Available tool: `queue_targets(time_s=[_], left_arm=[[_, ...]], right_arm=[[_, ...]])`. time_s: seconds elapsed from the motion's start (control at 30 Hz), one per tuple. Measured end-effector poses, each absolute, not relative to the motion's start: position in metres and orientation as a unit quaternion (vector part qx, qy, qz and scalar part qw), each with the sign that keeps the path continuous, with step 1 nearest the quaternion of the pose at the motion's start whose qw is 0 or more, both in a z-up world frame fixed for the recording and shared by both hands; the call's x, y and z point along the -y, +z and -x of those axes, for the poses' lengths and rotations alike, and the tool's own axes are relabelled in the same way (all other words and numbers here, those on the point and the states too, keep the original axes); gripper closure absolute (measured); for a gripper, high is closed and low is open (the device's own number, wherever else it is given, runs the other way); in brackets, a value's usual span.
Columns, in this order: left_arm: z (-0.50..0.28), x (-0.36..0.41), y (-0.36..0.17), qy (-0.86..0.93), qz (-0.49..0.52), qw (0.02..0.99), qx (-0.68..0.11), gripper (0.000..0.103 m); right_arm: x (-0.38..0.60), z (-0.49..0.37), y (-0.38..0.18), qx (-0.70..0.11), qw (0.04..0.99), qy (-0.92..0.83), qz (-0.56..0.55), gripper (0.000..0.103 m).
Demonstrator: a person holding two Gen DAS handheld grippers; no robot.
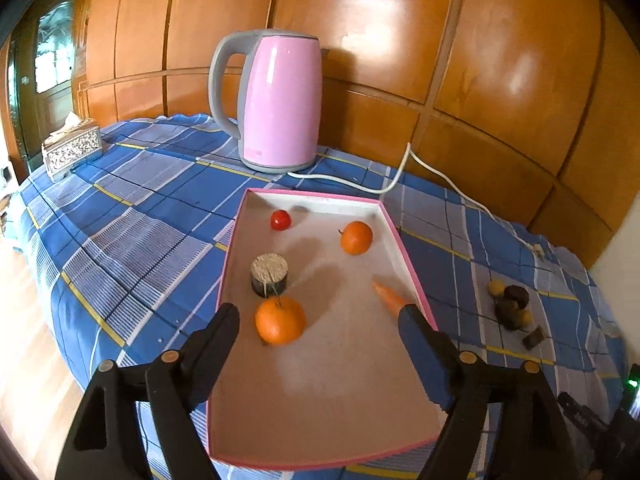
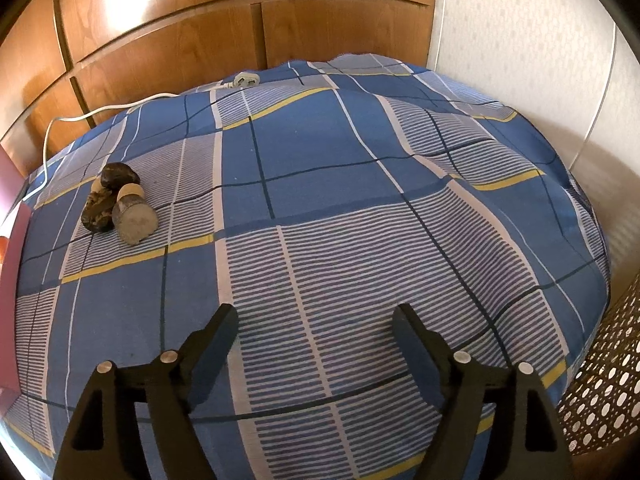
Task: Organize fruits
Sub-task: 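Lift the open left tool away from the tray and hold it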
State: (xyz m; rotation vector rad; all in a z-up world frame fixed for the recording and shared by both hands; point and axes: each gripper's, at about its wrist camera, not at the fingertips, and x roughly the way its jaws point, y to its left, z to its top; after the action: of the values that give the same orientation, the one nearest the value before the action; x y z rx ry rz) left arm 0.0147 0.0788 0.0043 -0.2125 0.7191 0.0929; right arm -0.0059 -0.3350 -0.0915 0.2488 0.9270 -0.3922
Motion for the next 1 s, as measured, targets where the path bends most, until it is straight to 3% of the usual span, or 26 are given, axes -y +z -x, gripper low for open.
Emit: queue_targets(time_s=[0.23, 1.0], left_arm=[[-0.004, -0.063, -0.003, 0.028, 0.086, 0.931, -0.353, 0.010], [-0.001, -0.066, -0.016, 0.051, 0.069, 0.930, -0.358, 0.010]], right_arm=[[0.332, 0.008, -0.093, -0.432, 0.873, -0.197, -0.116, 0.016], [0.333, 0.008, -0.093, -0.433, 0.874, -0.191, -0.113, 0.013]])
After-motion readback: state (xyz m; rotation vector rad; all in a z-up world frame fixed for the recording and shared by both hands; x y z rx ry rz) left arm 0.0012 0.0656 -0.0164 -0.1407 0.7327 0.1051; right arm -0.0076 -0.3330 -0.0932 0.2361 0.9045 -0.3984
